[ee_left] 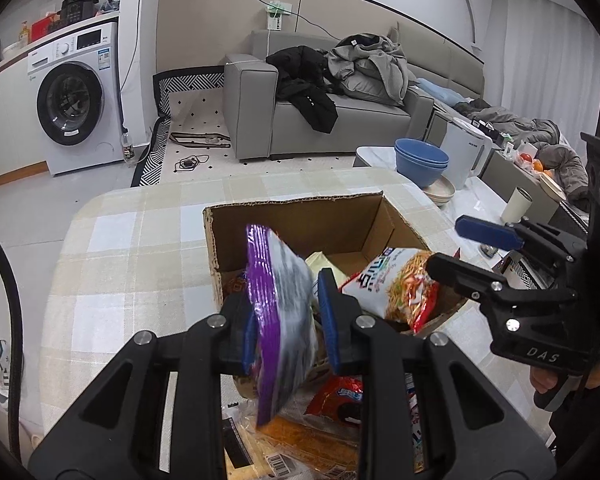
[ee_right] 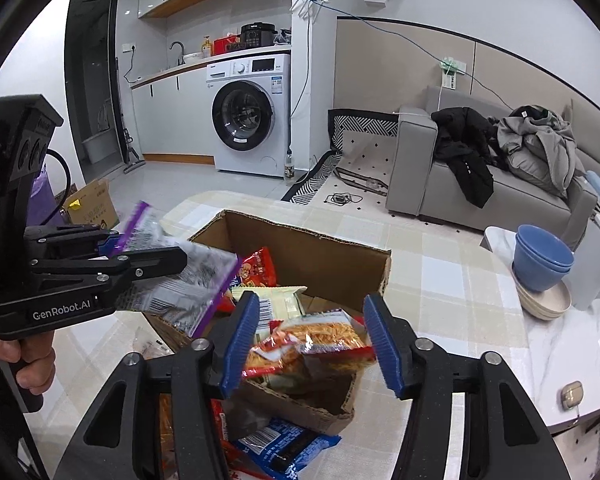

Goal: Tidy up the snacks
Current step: 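Open the left tool dropping the purple-edged bag while the right tool releases the noodle bag, then withdraw both open tools from the box back toward the remaining snacks, then grasp the red cookie pack with the left tool while the right tool grasps another noodle bag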

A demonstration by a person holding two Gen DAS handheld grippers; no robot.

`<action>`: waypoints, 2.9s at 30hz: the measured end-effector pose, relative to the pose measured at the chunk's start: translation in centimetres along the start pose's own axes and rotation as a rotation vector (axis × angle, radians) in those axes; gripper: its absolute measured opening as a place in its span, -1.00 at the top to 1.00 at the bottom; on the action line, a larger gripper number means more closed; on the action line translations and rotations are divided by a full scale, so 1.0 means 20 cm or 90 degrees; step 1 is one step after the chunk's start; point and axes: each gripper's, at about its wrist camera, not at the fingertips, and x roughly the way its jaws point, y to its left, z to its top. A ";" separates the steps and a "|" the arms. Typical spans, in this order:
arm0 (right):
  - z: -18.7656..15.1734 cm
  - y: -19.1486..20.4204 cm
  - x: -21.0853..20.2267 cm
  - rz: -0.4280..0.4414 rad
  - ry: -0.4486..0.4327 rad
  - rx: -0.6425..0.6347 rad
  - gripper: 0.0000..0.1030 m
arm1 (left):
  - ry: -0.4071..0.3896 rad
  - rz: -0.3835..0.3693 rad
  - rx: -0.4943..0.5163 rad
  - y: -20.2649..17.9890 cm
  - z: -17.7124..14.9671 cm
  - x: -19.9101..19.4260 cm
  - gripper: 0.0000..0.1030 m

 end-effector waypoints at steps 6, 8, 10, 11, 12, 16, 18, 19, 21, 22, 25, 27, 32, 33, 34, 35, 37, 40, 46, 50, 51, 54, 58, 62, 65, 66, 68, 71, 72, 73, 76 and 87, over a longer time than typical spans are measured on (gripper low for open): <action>-0.03 -0.05 -0.07 0.001 -0.009 0.017 -0.54 | -0.001 -0.003 -0.004 -0.01 -0.03 -0.04 -0.43; -0.04 -0.06 -0.09 0.005 -0.012 0.025 -0.65 | -0.006 -0.002 -0.006 -0.01 -0.04 -0.07 -0.57; -0.05 -0.07 -0.11 0.006 -0.012 0.030 -0.73 | -0.009 0.003 -0.009 0.00 -0.06 -0.10 -0.63; -0.05 -0.07 -0.12 0.003 -0.012 0.031 -0.75 | -0.009 0.005 -0.013 0.00 -0.07 -0.11 -0.68; -0.05 -0.07 -0.13 0.000 -0.011 0.032 -0.78 | -0.010 0.005 -0.014 0.00 -0.08 -0.13 -0.84; -0.06 -0.06 -0.15 0.004 -0.011 0.037 -0.94 | -0.021 0.014 -0.016 0.01 -0.13 -0.20 -0.98; -0.07 -0.06 -0.16 0.003 -0.011 0.039 -0.97 | -0.022 0.018 -0.019 0.02 -0.15 -0.23 -0.98; -0.07 -0.06 -0.16 0.003 -0.010 0.041 -0.98 | -0.024 0.019 -0.021 0.03 -0.15 -0.25 -0.98; -0.08 -0.04 -0.17 0.005 -0.006 0.044 -0.99 | -0.027 0.024 -0.023 0.04 -0.18 -0.29 -0.98; -0.09 -0.03 -0.17 0.007 -0.002 0.045 -0.99 | -0.027 0.025 -0.024 0.05 -0.19 -0.30 -0.98; -0.12 -0.01 -0.18 0.009 0.006 0.049 -0.99 | -0.026 0.031 -0.027 0.05 -0.23 -0.34 -0.98; -0.14 0.00 -0.19 0.011 0.013 0.052 -0.99 | -0.026 0.035 -0.028 0.06 -0.26 -0.36 -0.98; -0.19 0.03 -0.22 0.017 0.029 0.063 -0.99 | -0.018 0.044 -0.029 0.06 -0.32 -0.39 -0.98; -0.20 0.04 -0.22 0.019 0.031 0.065 -0.99 | -0.017 0.044 -0.028 0.06 -0.34 -0.40 -0.98; -0.22 0.05 -0.22 0.019 0.035 0.066 -0.99 | -0.016 0.046 -0.028 0.06 -0.36 -0.40 -0.98; -0.23 0.06 -0.23 0.020 0.037 0.068 -0.99 | -0.016 0.048 -0.029 0.06 -0.36 -0.40 -0.98; -0.25 0.07 -0.23 0.024 0.044 0.071 -0.99 | -0.016 0.053 -0.028 0.05 -0.39 -0.42 -0.98; -0.29 0.07 -0.24 0.025 0.052 0.080 -0.99 | -0.012 0.060 -0.026 0.05 -0.43 -0.44 -0.98; -0.36 0.11 -0.24 0.034 0.076 0.089 -0.99 | -0.002 0.065 -0.020 0.05 -0.54 -0.46 -0.98; -0.43 0.13 -0.22 0.038 0.095 0.098 -0.99 | 0.007 0.072 -0.023 0.05 -0.60 -0.46 -0.98; -0.45 0.13 -0.22 0.037 0.102 0.103 -0.99 | 0.009 0.075 -0.024 0.06 -0.62 -0.46 -0.98; -0.50 0.14 -0.20 0.043 0.118 0.115 -0.99 | 0.019 0.075 -0.027 0.06 -0.67 -0.44 -0.98; -0.57 0.17 -0.17 0.055 0.145 0.115 -0.99 | 0.032 0.077 -0.030 0.05 -0.73 -0.42 -0.98; -0.62 0.21 -0.14 0.060 0.165 0.104 -0.98 | 0.046 0.071 -0.038 0.05 -0.79 -0.40 -0.98; -0.64 0.21 -0.12 0.070 0.175 0.109 -0.96 | 0.055 0.070 -0.037 0.04 -0.82 -0.38 -0.98; -0.65 0.22 -0.12 0.072 0.178 0.112 -0.92 | 0.059 0.070 -0.036 0.04 -0.83 -0.37 -0.98; -0.67 0.22 -0.10 0.075 0.191 0.117 -0.86 | 0.065 0.070 -0.031 0.03 -0.85 -0.35 -0.98; -0.70 0.23 -0.08 0.084 0.203 0.118 -0.77 | 0.073 0.066 -0.026 0.01 -0.88 -0.33 -0.98; -0.71 0.24 -0.07 0.087 0.207 0.119 -0.76 | 0.077 0.064 -0.027 0.01 -0.90 -0.33 -0.98; -0.71 0.24 -0.07 0.089 0.210 0.119 -0.75 | 0.082 0.062 -0.027 0.01 -0.91 -0.32 -0.98; -0.72 0.25 -0.05 0.099 0.216 0.118 -0.70 | 0.091 0.054 -0.024 -0.01 -0.93 -0.30 -0.98; -0.74 0.31 0.02 0.122 0.229 0.113 -0.45 | 0.116 0.044 -0.020 -0.03 -0.99 -0.23 -0.98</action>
